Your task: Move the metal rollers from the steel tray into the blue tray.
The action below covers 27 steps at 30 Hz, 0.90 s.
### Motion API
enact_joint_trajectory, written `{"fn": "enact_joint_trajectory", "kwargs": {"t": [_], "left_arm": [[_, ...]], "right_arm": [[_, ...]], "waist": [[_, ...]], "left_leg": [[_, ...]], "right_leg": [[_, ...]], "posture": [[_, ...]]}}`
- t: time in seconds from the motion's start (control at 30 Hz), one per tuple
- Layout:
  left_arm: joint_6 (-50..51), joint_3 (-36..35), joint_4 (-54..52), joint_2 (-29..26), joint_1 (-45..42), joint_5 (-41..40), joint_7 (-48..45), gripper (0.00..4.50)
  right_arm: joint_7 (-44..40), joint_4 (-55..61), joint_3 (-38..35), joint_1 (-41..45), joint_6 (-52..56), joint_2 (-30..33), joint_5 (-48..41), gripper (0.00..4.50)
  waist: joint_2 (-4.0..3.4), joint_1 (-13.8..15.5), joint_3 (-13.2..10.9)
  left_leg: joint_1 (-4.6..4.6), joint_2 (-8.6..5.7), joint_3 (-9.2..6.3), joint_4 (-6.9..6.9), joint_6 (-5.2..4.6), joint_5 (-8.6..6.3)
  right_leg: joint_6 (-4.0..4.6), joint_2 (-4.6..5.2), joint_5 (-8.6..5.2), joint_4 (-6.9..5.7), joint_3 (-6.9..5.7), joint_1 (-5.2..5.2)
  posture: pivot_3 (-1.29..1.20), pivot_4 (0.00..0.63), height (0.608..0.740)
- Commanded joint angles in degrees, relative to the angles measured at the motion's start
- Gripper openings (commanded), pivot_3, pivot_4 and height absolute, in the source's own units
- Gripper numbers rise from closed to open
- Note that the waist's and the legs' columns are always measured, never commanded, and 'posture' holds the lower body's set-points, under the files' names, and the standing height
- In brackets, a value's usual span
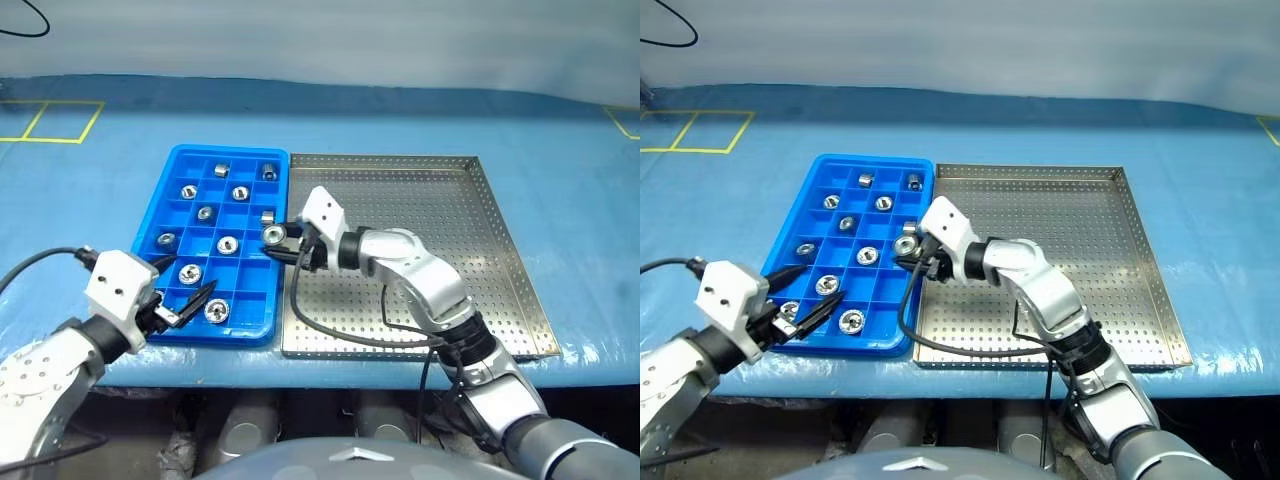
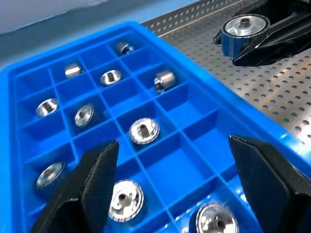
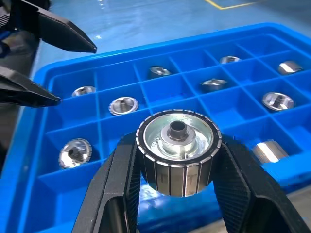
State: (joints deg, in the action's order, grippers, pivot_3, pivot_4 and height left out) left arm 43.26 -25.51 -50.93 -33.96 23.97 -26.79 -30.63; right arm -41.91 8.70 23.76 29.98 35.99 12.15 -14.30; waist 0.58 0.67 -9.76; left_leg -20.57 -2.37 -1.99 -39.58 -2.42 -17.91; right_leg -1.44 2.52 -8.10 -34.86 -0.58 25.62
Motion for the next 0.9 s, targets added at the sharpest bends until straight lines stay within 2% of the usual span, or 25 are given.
{"fn": "enact_joint_trajectory", "kwargs": {"t": [0.03, 0.2, 0.53, 0.57, 0.73, 0.9], "left_arm": [[-0.79, -2.26, -3.98, 1.49, 2.77, -0.68, 1.32, 3.96], [-1.21, -1.30, -5.52, 3.44, 5.07, -0.74, 3.17, 3.96], [-0.99, 0.10, -5.69, 3.20, 4.43, -0.97, 4.52, 3.96], [-0.99, 0.26, -5.60, 3.03, 4.17, -0.97, 4.62, 3.96], [-0.82, 1.37, -4.66, 2.17, 2.32, -1.11, 4.48, 3.96], [-1.12, 6.35, -2.36, 1.26, -3.23, -1.56, 3.76, 3.96]], "right_arm": [[-1.54, -1.10, 1.58, 1.31, -1.83, -1.46, 0.15, 1.72], [-2.53, -5.33, 2.94, 1.64, -2.76, -2.82, 1.09, 1.72], [-1.82, -10.49, 1.99, 2.97, -2.42, -4.09, 2.46, 1.72], [-1.72, -10.72, 1.95, 3.05, -2.45, -4.12, 2.61, 2.44], [0.09, -9.61, -0.02, 2.60, -4.71, -4.91, 2.65, 3.97], [2.98, -5.79, -5.54, 1.89, -4.14, -5.27, 0.40, 3.97]], "waist": [[0.01, 0.47, 0.00], [0.01, 1.27, 0.00], [0.00, 1.68, 0.00], [0.00, 1.68, 0.00], [0.00, 1.69, 0.00], [0.00, 1.56, 0.00]], "left_leg": [[0.00, 0.01, -0.04, 0.00, 0.03, 0.01], [0.00, 0.02, -0.15, 0.02, 0.16, 0.09], [0.00, 0.02, -0.46, 0.10, 0.39, 0.22], [0.00, 0.02, -0.48, 0.11, 0.40, 0.23], [0.00, 0.01, -0.57, 0.18, 0.44, 0.25], [0.00, 0.00, -0.61, 0.21, 0.50, 0.29]], "right_leg": [[0.02, -0.01, -0.01, 0.00, -0.04, -0.01], [0.01, -0.03, -0.05, -0.04, -0.12, -0.02], [-0.16, -0.14, -0.20, -0.10, -0.21, -0.05], [-0.15, -0.14, -0.21, -0.10, -0.22, -0.05], [-0.10, -0.14, -0.23, -0.09, -0.28, -0.05], [-0.08, -0.14, -0.23, -0.09, -0.31, -0.06]], "posture": [[0.16, 0.150, 0.740], [0.18, 0.150, 0.740], [0.18, 0.150, 0.740], [0.18, 0.150, 0.740], [0.16, 0.150, 0.740], [0.09, 0.150, 0.740]]}}
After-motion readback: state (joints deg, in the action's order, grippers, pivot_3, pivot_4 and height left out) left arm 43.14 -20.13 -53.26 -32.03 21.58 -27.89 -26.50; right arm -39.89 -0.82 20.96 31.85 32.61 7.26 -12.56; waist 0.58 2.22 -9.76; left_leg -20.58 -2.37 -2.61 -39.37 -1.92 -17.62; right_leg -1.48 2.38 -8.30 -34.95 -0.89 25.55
